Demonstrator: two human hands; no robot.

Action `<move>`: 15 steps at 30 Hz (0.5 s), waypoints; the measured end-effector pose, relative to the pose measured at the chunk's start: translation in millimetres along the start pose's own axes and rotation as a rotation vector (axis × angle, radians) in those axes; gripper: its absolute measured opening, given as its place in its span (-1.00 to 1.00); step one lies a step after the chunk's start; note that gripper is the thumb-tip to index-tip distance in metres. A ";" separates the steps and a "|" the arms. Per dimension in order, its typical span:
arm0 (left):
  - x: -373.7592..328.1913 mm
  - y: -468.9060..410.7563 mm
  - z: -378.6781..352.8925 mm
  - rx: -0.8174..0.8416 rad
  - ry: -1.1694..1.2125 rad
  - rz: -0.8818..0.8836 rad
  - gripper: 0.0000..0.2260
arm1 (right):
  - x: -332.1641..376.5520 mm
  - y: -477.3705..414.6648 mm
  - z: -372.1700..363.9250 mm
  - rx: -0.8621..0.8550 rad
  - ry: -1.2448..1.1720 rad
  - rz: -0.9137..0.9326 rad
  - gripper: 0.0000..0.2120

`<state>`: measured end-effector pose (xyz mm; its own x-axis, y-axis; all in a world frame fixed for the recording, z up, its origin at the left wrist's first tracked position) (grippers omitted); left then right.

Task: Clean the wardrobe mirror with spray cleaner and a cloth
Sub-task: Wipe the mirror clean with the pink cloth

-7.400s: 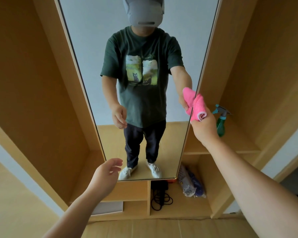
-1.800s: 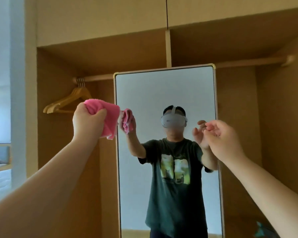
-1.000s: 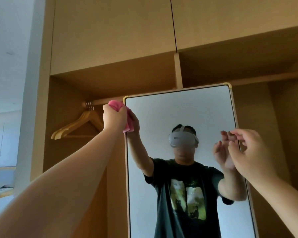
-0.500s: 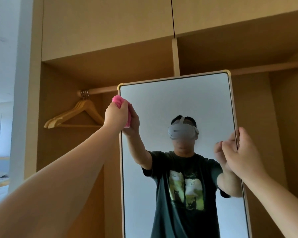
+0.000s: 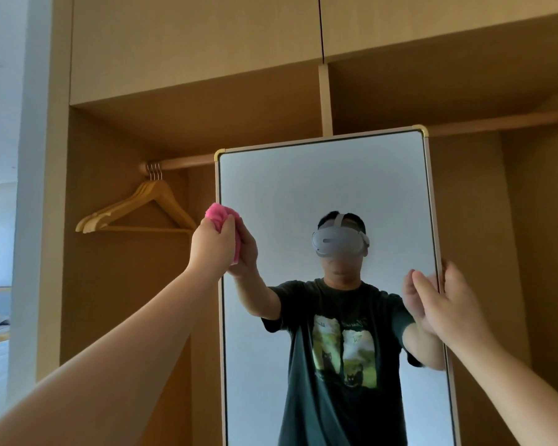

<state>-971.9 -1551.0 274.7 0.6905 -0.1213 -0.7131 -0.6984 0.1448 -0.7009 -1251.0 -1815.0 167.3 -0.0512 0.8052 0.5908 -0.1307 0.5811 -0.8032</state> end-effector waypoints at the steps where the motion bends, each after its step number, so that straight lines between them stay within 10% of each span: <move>1: 2.9 2.6 0.0 0.003 -0.001 0.005 -0.86 | -0.4 2.6 -0.8 0.002 0.001 0.002 -0.76; 15: 34.8 34.6 0.6 0.040 -0.020 0.066 -0.80 | -21.1 28.3 -0.8 0.065 0.059 -0.013 -0.42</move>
<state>-972.0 -1549.6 225.6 0.6470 -0.0908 -0.7571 -0.7348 0.1910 -0.6508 -1252.8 -1815.5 132.0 0.0093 0.8041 0.5944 -0.1955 0.5844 -0.7876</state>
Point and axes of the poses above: each hand's wrist, its own y-axis away from the middle knuckle, its own z-axis out of the back of the hand, x = y × z, the point moved 8 cm from there along -y, towards the middle knuckle, and after that the axes turned 6 degrees about z, right-handed, at the moved point
